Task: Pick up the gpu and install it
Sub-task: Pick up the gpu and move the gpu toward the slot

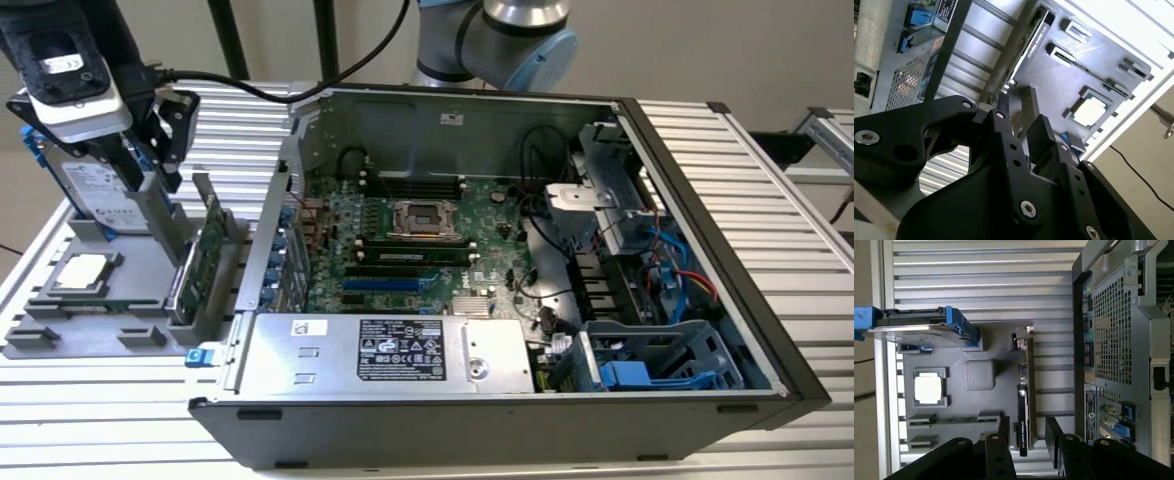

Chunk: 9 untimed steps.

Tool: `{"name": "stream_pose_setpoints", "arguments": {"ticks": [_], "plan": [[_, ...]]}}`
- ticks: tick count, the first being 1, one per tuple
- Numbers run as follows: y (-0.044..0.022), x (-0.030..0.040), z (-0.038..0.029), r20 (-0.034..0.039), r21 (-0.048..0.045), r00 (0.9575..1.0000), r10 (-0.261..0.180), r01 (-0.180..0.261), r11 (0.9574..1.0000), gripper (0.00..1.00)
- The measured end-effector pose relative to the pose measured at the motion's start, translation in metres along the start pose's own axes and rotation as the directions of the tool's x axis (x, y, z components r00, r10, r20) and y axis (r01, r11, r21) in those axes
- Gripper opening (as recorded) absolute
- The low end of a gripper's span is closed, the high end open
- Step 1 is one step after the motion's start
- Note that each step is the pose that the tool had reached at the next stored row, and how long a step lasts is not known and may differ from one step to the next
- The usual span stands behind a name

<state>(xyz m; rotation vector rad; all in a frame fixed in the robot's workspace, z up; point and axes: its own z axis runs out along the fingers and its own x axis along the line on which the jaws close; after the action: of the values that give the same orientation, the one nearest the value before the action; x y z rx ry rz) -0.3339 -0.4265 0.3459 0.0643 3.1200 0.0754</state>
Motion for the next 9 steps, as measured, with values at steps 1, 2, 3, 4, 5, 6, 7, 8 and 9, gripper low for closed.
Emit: {"name": "stream_pose_setpoints", "arguments": {"ticks": [1,2,3,4,5,6,7,8,9], "plan": [[0.0000,0.0000,0.0004,0.0000,0.0000,1.0000,0.000,0.000,1.0000,1.00],[0.0001,0.0001,0.0007,0.0001,0.0000,1.0000,0.000,0.000,1.0000,1.00],[0.0000,0.0002,0.0010,0.0000,0.0000,1.0000,0.000,0.000,1.0000,1.00],[0.0000,0.0002,0.0014,0.0000,0.0000,1.0000,0.000,0.000,1.0000,1.00],[0.0000,0.0001,0.0017,0.0000,0.0000,1.0000,0.000,0.000,1.0000,1.00],[-0.0001,0.0001,0.0019,-0.0001,0.0001,1.0000,0.000,0.000,1.0000,1.00],[-0.0001,0.0000,0.0021,-0.0001,0.0001,1.0000,0.000,0.000,1.0000,1.00],[-0.0002,0.0000,0.0024,-0.0001,0.0000,1.0000,0.000,0.000,1.0000,1.00],[-0.0002,0.0000,0.0026,0.0000,0.0000,1.0000,0.000,0.000,1.0000,1.00]]}}
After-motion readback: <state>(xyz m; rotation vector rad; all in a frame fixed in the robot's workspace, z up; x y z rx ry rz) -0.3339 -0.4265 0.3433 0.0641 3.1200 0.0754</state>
